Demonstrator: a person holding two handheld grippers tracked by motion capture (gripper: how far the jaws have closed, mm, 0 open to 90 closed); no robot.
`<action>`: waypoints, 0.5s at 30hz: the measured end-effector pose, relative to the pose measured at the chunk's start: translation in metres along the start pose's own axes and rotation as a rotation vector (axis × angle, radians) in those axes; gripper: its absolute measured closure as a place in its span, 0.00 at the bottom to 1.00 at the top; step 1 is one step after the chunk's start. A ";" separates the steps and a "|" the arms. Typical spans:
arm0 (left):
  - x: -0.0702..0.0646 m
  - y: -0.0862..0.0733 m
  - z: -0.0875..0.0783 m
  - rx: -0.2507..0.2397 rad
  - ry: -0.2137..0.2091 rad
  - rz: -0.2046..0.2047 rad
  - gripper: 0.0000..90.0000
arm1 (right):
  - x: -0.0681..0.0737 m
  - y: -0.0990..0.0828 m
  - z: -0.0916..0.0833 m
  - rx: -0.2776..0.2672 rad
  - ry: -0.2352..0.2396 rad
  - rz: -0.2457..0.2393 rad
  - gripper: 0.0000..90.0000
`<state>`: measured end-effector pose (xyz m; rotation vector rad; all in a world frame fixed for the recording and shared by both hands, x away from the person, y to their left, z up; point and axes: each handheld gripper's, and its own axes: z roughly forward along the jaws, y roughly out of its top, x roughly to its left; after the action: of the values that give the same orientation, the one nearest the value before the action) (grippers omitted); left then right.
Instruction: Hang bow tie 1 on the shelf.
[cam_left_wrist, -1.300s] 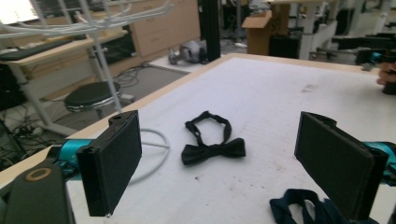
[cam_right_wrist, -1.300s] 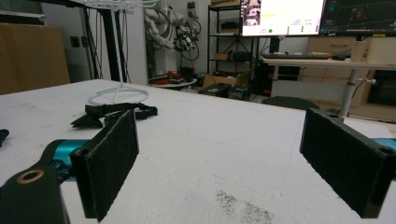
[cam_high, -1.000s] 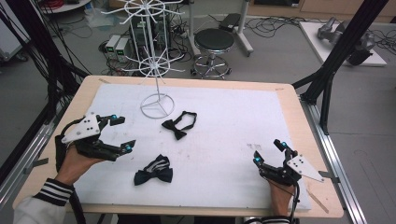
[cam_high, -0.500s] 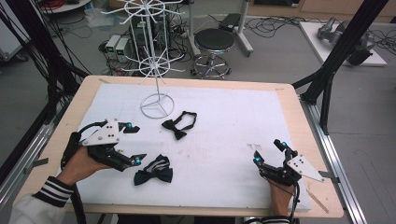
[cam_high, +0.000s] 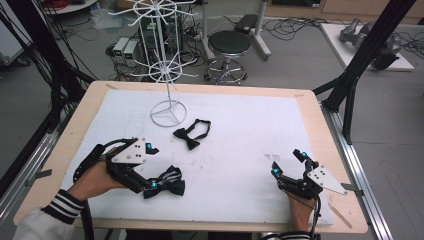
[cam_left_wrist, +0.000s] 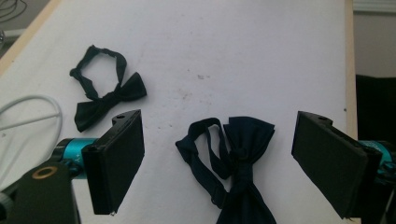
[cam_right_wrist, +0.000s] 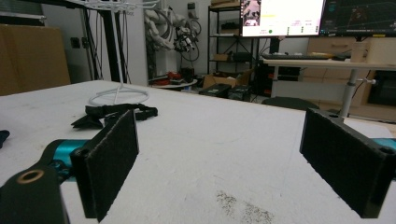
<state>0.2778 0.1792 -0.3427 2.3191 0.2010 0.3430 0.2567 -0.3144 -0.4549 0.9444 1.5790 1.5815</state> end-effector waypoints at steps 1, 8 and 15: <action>-0.001 0.000 0.002 0.016 -0.004 0.006 0.19 | 0.000 0.000 0.000 0.003 0.002 0.003 0.12; -0.008 0.005 0.013 0.079 -0.030 0.033 0.21 | 0.000 0.000 0.000 0.003 0.001 0.003 0.12; -0.012 0.007 0.026 0.145 -0.061 0.046 0.24 | 0.000 0.000 0.000 -0.002 -0.001 0.001 0.12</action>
<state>0.2744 0.1537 -0.3578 2.4771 0.1468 0.2887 0.2568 -0.3145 -0.4551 0.9449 1.5765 1.5822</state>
